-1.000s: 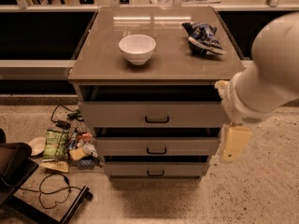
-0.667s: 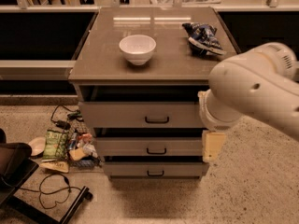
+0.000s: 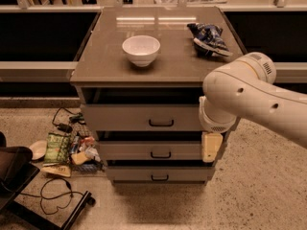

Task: Open top drawer

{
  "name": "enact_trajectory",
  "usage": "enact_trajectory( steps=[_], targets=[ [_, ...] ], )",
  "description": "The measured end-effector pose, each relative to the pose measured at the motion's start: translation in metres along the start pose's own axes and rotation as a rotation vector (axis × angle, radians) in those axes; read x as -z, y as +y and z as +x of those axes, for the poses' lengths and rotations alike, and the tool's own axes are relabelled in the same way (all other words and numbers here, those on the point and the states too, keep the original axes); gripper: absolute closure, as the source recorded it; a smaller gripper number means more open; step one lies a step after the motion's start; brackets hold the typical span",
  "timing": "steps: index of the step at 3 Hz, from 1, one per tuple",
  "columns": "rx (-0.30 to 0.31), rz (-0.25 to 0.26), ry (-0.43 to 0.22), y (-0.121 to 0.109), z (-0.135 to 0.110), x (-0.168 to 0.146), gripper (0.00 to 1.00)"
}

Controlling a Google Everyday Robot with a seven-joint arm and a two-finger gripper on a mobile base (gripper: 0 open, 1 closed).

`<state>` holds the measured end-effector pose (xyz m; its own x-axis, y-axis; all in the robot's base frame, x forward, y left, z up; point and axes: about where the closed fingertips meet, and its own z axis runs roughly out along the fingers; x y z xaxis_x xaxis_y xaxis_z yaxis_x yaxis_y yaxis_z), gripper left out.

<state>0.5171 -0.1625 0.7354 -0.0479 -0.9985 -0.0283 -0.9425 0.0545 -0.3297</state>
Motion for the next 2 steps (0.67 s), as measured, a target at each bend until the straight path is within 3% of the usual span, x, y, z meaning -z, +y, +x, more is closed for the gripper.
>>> enact_trajectory(
  steps=[2],
  targets=[
    [0.001, 0.003, 0.091, -0.019, 0.007, -0.026, 0.0]
  ],
)
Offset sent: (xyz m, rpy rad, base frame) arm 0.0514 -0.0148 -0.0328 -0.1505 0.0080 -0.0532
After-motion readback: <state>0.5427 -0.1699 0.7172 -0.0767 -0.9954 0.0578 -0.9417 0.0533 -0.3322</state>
